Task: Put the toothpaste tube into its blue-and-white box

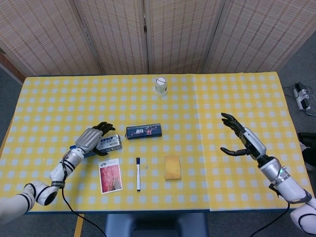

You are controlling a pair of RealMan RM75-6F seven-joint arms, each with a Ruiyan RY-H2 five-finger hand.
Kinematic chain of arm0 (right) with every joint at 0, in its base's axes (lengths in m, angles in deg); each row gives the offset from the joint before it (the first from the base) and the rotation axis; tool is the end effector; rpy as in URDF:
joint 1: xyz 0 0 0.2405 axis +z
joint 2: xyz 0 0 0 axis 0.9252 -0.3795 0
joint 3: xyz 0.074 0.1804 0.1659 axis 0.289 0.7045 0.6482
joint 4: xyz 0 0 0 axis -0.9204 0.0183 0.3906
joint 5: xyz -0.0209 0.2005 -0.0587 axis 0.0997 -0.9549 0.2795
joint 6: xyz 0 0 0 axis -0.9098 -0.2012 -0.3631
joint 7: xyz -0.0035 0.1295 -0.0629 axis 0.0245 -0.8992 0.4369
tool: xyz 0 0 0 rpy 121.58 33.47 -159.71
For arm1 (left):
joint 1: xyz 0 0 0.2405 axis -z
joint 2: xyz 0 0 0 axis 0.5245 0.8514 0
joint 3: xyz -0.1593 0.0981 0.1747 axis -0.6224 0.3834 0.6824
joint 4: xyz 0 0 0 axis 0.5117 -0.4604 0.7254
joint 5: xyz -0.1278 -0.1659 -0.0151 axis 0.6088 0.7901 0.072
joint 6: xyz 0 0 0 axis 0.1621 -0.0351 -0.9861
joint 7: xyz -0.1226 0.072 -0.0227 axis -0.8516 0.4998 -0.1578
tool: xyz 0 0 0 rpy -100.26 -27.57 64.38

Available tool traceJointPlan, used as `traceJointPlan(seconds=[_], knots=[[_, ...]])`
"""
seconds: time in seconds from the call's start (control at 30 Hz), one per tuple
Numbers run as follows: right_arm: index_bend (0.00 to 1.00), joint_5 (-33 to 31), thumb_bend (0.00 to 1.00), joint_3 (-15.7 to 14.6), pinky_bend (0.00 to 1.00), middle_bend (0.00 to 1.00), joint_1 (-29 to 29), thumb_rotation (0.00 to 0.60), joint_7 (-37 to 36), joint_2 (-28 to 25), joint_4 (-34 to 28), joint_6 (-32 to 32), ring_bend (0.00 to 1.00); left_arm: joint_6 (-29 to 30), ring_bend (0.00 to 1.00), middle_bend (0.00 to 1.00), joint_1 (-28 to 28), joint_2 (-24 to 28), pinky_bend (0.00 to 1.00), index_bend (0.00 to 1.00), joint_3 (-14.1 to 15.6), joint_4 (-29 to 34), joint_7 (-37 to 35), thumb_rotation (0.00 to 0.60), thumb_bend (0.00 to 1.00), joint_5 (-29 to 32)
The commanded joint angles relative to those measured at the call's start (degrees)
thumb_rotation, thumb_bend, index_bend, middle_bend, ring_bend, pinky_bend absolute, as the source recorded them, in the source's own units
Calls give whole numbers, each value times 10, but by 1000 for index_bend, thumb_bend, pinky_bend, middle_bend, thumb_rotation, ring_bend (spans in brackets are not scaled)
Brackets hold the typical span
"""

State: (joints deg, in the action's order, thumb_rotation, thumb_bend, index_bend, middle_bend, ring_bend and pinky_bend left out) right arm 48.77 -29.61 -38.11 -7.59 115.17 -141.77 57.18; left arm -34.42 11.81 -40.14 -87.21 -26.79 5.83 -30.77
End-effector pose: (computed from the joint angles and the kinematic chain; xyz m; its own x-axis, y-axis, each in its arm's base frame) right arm -0.2573 -0.3052 0.1258 -0.5886 -0.4753 0.6540 -0.7363 -0.0189 -0.6764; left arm -0.2229 0.3837 0.0069 0.3742 0.3689 0.8508 0.9000 -0.3657 -0.2373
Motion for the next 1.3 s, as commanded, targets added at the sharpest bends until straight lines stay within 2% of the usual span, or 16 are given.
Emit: traceJointPlan(seconds=[0.03, 0.17, 0.27, 0.4, 0.5, 0.57, 0.7, 0.77, 0.9, 0.97, 1.03, 1.1, 1.3], knots=[[0, -6, 280, -2, 28, 0, -2, 600, 28, -1, -3, 1, 25, 12, 0, 10, -5, 4, 92, 28, -5, 17, 2, 600, 123, 5], [0, -16, 280, -2, 24, 0, -12, 600, 102, -3, -7, 7, 18, 26, 0, 9, -12, 26, 44, 23, -7, 55, 10, 600, 122, 7], [0, -21, 280, -5, 5, 0, -29, 600, 206, -16, -16, 25, 3, 64, 0, 9, -33, 58, 15, 34, -8, 105, 26, 600, 125, 6], [0, -33, 280, -13, 0, 0, -62, 600, 400, -47, -49, 48, 0, 134, 0, 41, -88, 128, 12, 59, 6, 190, 74, 600, 129, 9], [0, -84, 280, -21, 0, 0, -100, 600, 645, -84, -122, 53, 0, 209, 4, 87, -154, 188, 5, 79, 28, 272, 114, 600, 132, 18], [0, -128, 280, -16, 0, 0, -129, 600, 785, -85, -176, 87, 0, 272, 6, 91, -202, 213, 1, 101, 42, 303, 133, 600, 134, 16], [0, -162, 281, -13, 0, 0, -180, 600, 979, -53, -220, 177, 0, 375, 5, 93, -281, 234, 0, 104, 68, 324, 165, 600, 135, -1], [0, -157, 280, -22, 0, 0, -202, 600, 1035, -35, -231, 207, 0, 430, 5, 93, -318, 230, 0, 88, 81, 304, 161, 600, 135, -30], [0, -141, 281, -42, 0, 0, -233, 600, 1052, -25, -242, 231, 0, 464, 0, 93, -363, 214, 0, 61, 87, 278, 194, 600, 134, -13], [0, -131, 280, -43, 0, 0, -246, 600, 1026, -21, -231, 247, 0, 456, 0, 93, -369, 209, 0, 62, 85, 270, 207, 600, 133, 0], [0, -119, 280, -47, 0, 0, -247, 600, 972, -28, -223, 232, 0, 441, 0, 92, -370, 209, 0, 55, 82, 265, 220, 600, 133, 11], [0, -113, 280, -40, 0, 0, -243, 600, 933, -37, -210, 225, 0, 440, 0, 91, -372, 210, 0, 46, 79, 267, 227, 600, 133, 8], [0, -107, 280, -30, 0, 0, -247, 600, 946, -31, -200, 223, 0, 444, 0, 91, -381, 217, 0, 42, 73, 279, 224, 600, 133, -7]])
